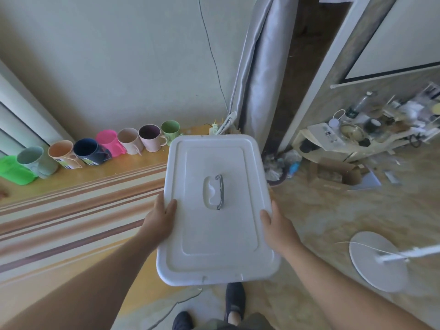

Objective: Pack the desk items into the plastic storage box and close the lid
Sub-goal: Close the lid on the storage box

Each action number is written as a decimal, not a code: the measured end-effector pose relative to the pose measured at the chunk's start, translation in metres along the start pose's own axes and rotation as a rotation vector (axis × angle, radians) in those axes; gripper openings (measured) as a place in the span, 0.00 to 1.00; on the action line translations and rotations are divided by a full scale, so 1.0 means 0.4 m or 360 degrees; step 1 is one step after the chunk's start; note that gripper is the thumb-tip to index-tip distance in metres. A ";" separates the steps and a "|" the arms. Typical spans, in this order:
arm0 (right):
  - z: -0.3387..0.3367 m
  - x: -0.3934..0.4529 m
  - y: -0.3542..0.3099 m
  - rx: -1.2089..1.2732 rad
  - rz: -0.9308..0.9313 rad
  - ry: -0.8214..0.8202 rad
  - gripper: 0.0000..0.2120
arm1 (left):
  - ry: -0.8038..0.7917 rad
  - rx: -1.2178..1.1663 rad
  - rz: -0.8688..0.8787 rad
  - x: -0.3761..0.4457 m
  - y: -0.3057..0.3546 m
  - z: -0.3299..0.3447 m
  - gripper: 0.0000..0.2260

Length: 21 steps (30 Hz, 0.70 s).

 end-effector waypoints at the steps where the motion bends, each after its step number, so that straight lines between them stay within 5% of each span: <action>1: 0.000 0.002 0.004 -0.0003 0.0008 -0.0025 0.31 | -0.0008 -0.0063 -0.0030 -0.004 -0.004 0.000 0.24; 7: 0.008 0.000 0.023 0.0034 0.0036 -0.0100 0.33 | -0.0098 -0.0601 -0.0389 -0.099 -0.102 0.012 0.14; 15: 0.003 0.002 0.014 0.0109 0.0049 -0.0016 0.31 | 0.0202 -0.0403 -0.0431 -0.187 -0.132 0.018 0.17; 21: -0.060 0.112 0.017 0.0020 -0.0009 -0.0015 0.29 | 0.0141 -0.0455 -0.0495 -0.223 -0.067 0.101 0.18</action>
Point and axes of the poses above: each hand's wrist, its own x-axis towards the middle knuckle, its own z-axis out of the palm, y = z × x, the point moved 4 cm from there along x, towards the middle knuckle, and after that the axes turned 15 degrees about y, right-handed, at the moved point
